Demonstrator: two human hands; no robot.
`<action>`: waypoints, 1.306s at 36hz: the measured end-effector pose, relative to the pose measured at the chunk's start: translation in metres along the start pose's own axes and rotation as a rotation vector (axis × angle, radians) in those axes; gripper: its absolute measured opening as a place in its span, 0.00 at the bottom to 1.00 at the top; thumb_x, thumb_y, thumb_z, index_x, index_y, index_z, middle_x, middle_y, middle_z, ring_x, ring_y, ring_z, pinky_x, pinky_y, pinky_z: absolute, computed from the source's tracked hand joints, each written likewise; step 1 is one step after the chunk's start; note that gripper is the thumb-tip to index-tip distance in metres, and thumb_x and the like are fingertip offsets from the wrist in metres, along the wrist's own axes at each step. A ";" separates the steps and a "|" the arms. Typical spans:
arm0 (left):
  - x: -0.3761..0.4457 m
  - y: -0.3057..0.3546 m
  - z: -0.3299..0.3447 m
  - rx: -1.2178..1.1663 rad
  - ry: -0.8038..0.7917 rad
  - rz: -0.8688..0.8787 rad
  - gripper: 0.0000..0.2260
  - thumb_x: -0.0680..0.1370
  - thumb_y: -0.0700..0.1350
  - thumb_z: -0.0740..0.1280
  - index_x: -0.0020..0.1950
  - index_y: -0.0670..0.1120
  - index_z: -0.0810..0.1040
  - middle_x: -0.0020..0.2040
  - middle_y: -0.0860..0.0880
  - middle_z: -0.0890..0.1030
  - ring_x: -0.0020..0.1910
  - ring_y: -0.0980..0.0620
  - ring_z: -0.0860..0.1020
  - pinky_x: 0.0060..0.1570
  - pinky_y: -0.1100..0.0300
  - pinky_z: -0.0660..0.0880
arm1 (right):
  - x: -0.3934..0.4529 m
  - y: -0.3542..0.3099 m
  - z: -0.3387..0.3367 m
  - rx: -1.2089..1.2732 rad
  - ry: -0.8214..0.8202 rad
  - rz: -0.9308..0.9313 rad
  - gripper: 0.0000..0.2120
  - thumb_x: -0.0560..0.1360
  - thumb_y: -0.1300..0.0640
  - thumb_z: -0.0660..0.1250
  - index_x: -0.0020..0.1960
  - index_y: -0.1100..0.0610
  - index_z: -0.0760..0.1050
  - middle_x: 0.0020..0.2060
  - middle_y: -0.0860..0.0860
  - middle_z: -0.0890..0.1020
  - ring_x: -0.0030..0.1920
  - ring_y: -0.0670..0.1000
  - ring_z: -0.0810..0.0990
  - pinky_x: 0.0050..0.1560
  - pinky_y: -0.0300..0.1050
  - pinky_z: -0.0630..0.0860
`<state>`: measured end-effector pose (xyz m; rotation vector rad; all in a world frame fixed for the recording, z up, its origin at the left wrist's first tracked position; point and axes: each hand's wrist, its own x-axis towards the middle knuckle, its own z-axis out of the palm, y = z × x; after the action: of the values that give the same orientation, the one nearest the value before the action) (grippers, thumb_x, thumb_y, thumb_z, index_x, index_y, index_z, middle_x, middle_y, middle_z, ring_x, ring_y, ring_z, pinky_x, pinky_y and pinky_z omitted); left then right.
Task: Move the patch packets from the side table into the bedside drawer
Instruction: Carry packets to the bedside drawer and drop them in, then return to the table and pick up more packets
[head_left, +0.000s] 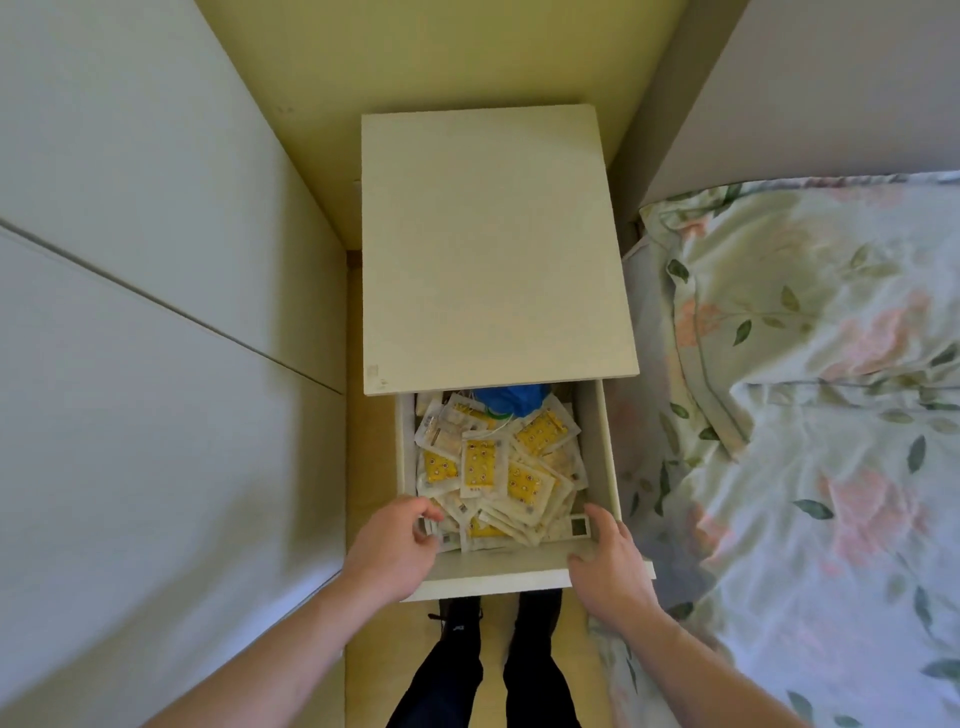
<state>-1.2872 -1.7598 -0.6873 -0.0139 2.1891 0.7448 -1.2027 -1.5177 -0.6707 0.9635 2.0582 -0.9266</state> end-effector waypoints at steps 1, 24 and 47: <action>-0.009 0.009 -0.003 0.036 -0.009 0.033 0.10 0.79 0.44 0.68 0.54 0.60 0.78 0.51 0.60 0.79 0.35 0.62 0.79 0.34 0.65 0.77 | -0.011 -0.003 -0.006 0.013 0.015 -0.020 0.32 0.76 0.60 0.63 0.78 0.49 0.59 0.75 0.49 0.64 0.70 0.53 0.71 0.62 0.44 0.73; -0.279 0.247 0.016 0.682 -0.230 0.740 0.18 0.79 0.53 0.68 0.69 0.59 0.71 0.69 0.63 0.65 0.59 0.61 0.73 0.53 0.66 0.76 | -0.363 0.128 -0.109 0.496 0.480 -0.005 0.27 0.79 0.48 0.64 0.76 0.42 0.59 0.76 0.44 0.63 0.74 0.48 0.65 0.68 0.44 0.65; -0.665 0.290 0.362 0.910 -0.504 1.473 0.21 0.77 0.58 0.68 0.69 0.61 0.71 0.76 0.60 0.64 0.73 0.56 0.66 0.74 0.55 0.63 | -0.760 0.509 0.011 0.793 1.050 0.299 0.28 0.79 0.48 0.67 0.75 0.39 0.61 0.74 0.40 0.64 0.74 0.42 0.63 0.73 0.41 0.61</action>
<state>-0.6583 -1.4851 -0.2554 2.1084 1.5476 0.2699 -0.4009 -1.5472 -0.2315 2.5260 2.1780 -1.2404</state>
